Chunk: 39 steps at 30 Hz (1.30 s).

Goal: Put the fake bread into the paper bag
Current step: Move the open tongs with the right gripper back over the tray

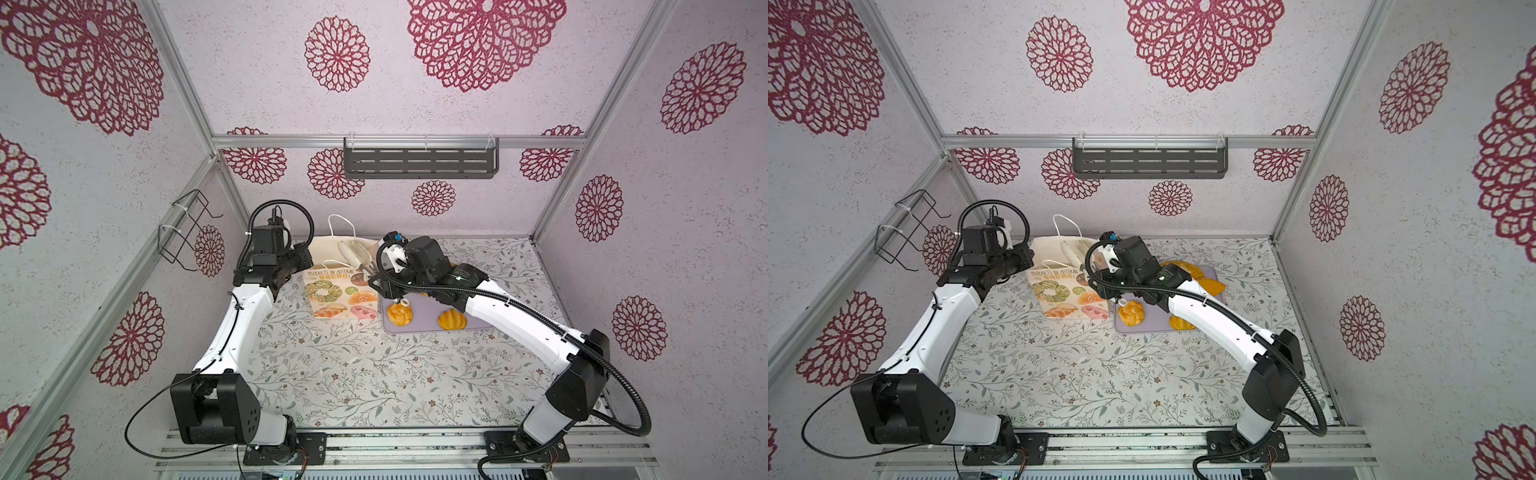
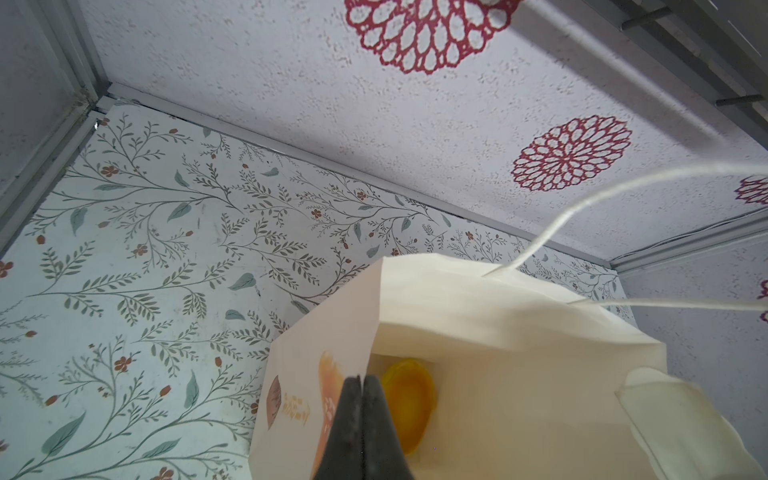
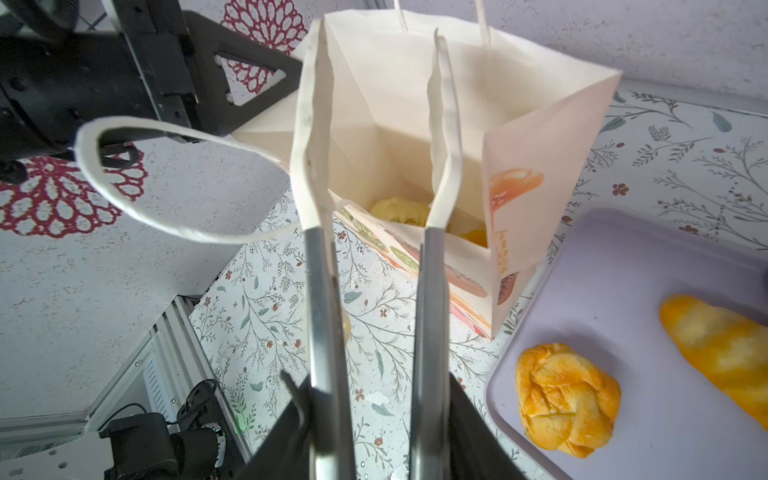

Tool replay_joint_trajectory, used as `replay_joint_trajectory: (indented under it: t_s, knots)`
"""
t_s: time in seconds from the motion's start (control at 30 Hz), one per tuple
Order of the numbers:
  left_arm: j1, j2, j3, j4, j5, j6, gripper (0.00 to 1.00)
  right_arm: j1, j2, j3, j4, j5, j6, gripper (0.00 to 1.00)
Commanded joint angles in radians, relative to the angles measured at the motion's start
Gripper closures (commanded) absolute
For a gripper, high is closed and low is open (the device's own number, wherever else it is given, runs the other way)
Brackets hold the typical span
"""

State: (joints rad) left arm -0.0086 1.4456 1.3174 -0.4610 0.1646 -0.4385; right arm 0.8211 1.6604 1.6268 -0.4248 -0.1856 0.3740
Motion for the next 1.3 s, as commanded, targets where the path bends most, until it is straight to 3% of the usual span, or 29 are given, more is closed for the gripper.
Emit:
replay_joint_trajectory:
  t_s: [0.0,0.77,1.27]
  knots:
    - [-0.005,-0.033,-0.004,0.017,0.001,0.008,1.0,0.0,-0.07,0.051,0.027,0.025,-0.009,0.56]
    - [-0.007,-0.04,-0.006,0.021,0.006,0.004,1.0,-0.005,-0.222,-0.021,0.004,0.155,-0.018,0.55]
    - [-0.008,-0.036,-0.007,0.02,0.002,0.005,1.0,-0.086,-0.339,-0.161,-0.06,0.206,0.05,0.55]
